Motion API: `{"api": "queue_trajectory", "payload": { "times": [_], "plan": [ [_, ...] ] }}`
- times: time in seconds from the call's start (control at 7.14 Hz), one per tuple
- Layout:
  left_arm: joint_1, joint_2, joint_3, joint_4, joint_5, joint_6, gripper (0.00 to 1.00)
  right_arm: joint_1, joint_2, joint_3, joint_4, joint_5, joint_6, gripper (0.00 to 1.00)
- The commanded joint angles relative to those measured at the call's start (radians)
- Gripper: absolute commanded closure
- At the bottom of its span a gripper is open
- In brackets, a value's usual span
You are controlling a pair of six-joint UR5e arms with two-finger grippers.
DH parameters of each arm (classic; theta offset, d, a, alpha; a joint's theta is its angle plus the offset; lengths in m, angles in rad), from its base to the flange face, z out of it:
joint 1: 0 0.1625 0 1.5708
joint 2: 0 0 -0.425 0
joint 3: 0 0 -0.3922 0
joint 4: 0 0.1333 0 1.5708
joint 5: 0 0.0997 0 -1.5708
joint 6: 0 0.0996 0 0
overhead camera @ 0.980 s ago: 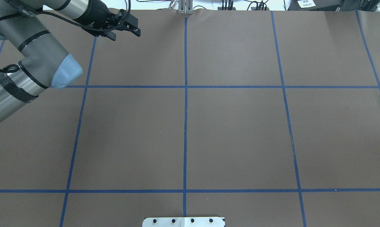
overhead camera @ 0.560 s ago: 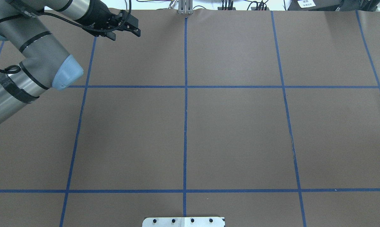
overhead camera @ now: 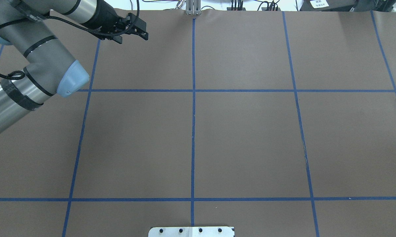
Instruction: Left arm hands cup to right arm to dump lemon
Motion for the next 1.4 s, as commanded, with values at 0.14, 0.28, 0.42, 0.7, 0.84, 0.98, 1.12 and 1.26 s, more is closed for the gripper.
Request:
{"api": "queue_trajectory", "payload": {
  "times": [0.14,0.28,0.42,0.7,0.84,0.98,1.12,1.26],
  "plan": [
    [0.017,-0.002,-0.003,0.032,0.036,0.009,0.00,0.013,0.005,0.000,0.001,-0.028,0.071,0.78],
    [0.015,-0.002,-0.009,0.044,0.036,0.017,0.00,0.013,0.009,0.000,0.001,-0.029,0.073,0.77],
    [0.015,-0.002,-0.009,0.045,0.036,0.017,0.00,0.013,0.012,0.001,0.002,-0.031,0.073,0.77],
    [0.014,-0.002,-0.009,0.045,0.036,0.024,0.00,0.013,0.035,0.004,0.001,-0.022,-0.002,0.77],
    [0.014,0.000,-0.009,0.045,0.036,0.043,0.00,0.013,0.047,0.006,-0.001,-0.020,-0.125,0.77],
    [0.014,0.000,-0.009,0.045,0.036,0.043,0.00,0.012,0.055,0.014,-0.001,-0.017,-0.198,0.77],
    [0.014,0.000,-0.009,0.046,0.036,0.043,0.00,0.012,0.060,0.014,-0.001,-0.017,-0.287,0.77],
    [0.015,0.000,-0.008,0.046,0.034,0.043,0.00,0.012,0.060,0.020,0.001,-0.014,-0.408,0.76]
  ]
}}
